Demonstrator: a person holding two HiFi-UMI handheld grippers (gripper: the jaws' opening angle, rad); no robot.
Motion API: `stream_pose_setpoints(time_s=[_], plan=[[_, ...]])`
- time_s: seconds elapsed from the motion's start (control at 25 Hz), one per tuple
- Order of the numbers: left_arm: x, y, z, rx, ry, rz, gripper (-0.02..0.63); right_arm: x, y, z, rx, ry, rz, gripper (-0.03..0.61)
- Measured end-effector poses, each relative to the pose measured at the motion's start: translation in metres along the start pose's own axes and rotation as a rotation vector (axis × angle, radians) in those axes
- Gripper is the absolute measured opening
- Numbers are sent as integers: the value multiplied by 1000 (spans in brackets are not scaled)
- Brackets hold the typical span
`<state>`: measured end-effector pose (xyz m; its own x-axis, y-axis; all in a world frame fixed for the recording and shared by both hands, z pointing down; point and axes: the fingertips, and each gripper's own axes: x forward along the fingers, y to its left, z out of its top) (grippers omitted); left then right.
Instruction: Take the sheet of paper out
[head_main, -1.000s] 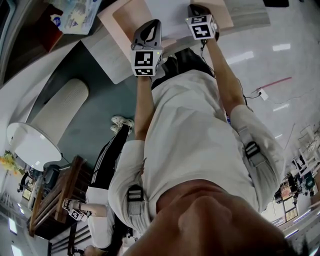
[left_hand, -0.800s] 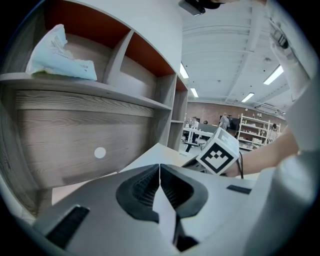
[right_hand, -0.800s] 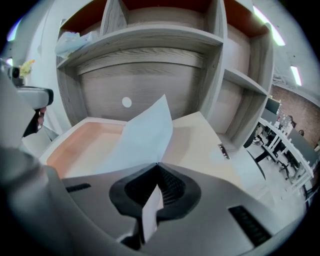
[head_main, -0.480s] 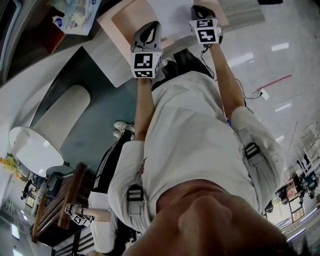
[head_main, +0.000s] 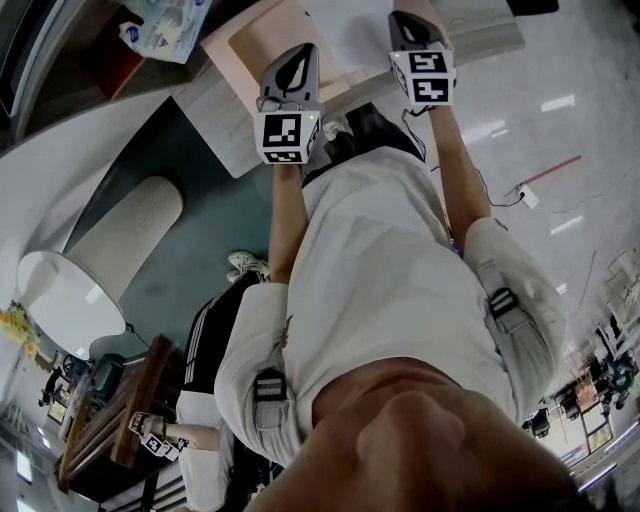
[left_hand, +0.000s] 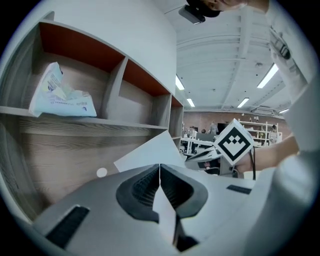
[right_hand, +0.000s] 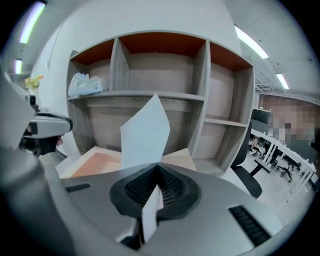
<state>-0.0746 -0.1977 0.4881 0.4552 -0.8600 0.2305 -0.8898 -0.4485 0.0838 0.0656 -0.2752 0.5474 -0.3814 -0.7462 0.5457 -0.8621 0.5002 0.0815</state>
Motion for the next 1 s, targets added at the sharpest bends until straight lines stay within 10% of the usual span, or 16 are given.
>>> stream_pose_setpoints(time_s=[1.0], plan=[[-89, 0, 112, 22, -147, 77, 23, -150, 62, 137, -86, -379, 137, 20]])
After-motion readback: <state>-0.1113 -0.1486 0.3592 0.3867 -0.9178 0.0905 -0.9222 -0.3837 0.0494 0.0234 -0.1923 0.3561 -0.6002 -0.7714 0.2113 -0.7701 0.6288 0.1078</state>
